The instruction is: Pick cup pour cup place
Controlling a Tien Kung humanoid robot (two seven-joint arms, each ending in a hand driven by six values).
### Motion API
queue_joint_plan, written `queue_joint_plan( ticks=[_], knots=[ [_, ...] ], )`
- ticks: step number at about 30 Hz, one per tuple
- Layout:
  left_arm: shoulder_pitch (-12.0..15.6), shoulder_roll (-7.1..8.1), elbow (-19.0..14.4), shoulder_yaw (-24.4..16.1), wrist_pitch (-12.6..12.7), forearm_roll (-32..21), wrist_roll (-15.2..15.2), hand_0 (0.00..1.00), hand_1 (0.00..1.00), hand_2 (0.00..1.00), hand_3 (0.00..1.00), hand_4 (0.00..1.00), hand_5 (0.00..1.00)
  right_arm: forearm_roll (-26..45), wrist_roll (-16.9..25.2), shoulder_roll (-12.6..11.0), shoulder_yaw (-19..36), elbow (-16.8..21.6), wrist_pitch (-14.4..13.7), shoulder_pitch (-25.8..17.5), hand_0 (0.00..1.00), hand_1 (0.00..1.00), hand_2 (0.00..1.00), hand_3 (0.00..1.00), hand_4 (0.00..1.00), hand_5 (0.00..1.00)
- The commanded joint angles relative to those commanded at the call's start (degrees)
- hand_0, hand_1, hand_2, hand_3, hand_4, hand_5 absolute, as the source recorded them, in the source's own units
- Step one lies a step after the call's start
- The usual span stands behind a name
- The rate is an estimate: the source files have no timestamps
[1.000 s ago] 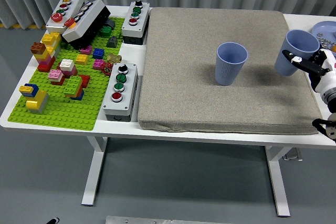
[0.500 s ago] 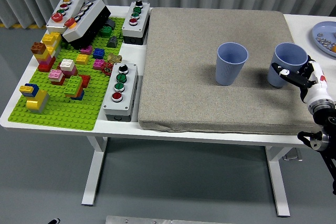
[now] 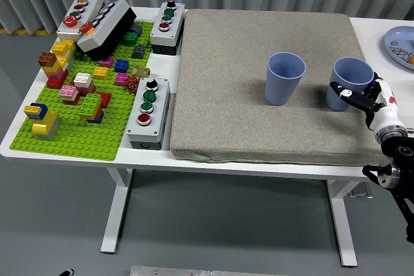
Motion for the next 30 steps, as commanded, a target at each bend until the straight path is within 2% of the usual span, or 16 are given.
queue_joint_plan(
  ticks=[3, 9, 10, 15, 16, 21, 22, 30],
  knots=[
    [-0.1, 0.01, 0.0, 0.0, 0.0, 0.0, 0.0, 0.82, 0.781, 0.826, 0.75, 0.557, 0.998, -0.1, 0.3, 0.1, -0.2, -0.3, 0.0, 0.1, 0.816, 0.743, 0.585, 0.682, 0.669, 0.103],
    [0.0, -0.05, 0.0, -0.1, 0.0, 0.1, 0.0, 0.821, 0.781, 0.826, 0.751, 0.557, 0.998, -0.8, 0.9, 0.1, -0.1, -0.5, 1.7, 0.1, 0.823, 0.748, 0.604, 0.704, 0.666, 0.104],
    [0.0, -0.05, 0.0, -0.2, 0.0, 0.1, 0.0, 0.82, 0.781, 0.826, 0.75, 0.557, 0.998, -1.4, 0.5, 0.0, 0.0, -0.5, 2.0, 0.1, 0.855, 0.803, 0.75, 0.833, 0.695, 0.126],
    [0.0, -0.09, 0.0, -0.2, 0.0, 0.2, 0.0, 0.82, 0.781, 0.826, 0.75, 0.557, 0.998, -2.6, -0.1, -0.1, 0.6, -0.5, 3.3, 0.1, 0.855, 0.803, 0.75, 0.833, 0.695, 0.126],
    [0.0, -0.09, 0.0, -0.2, 0.0, 0.2, 0.0, 0.82, 0.781, 0.825, 0.751, 0.557, 0.998, -2.7, -0.2, -0.1, 0.7, -0.5, 3.5, 0.1, 0.908, 0.864, 0.903, 0.915, 0.781, 0.215],
    [0.0, -0.09, 0.0, -0.3, 0.0, 0.3, 0.0, 0.82, 0.781, 0.825, 0.751, 0.557, 0.998, -3.2, -0.6, -0.2, 1.5, -0.7, 4.4, 0.1, 0.908, 0.864, 0.903, 0.915, 0.781, 0.215],
    [0.0, -0.09, 0.0, -0.3, 0.0, 0.3, 0.0, 0.821, 0.781, 0.826, 0.751, 0.557, 0.998, -3.2, -0.7, -0.2, 1.5, -0.8, 4.5, 0.1, 0.932, 0.903, 0.955, 0.943, 0.835, 0.28],
    [0.1, -0.09, 0.0, -0.3, 0.0, 0.2, 0.0, 0.821, 0.781, 0.825, 0.751, 0.557, 0.998, -3.4, -0.8, -0.4, 2.0, -0.8, 5.1, 0.0, 0.938, 0.912, 0.968, 0.957, 0.841, 0.29]
  ],
)
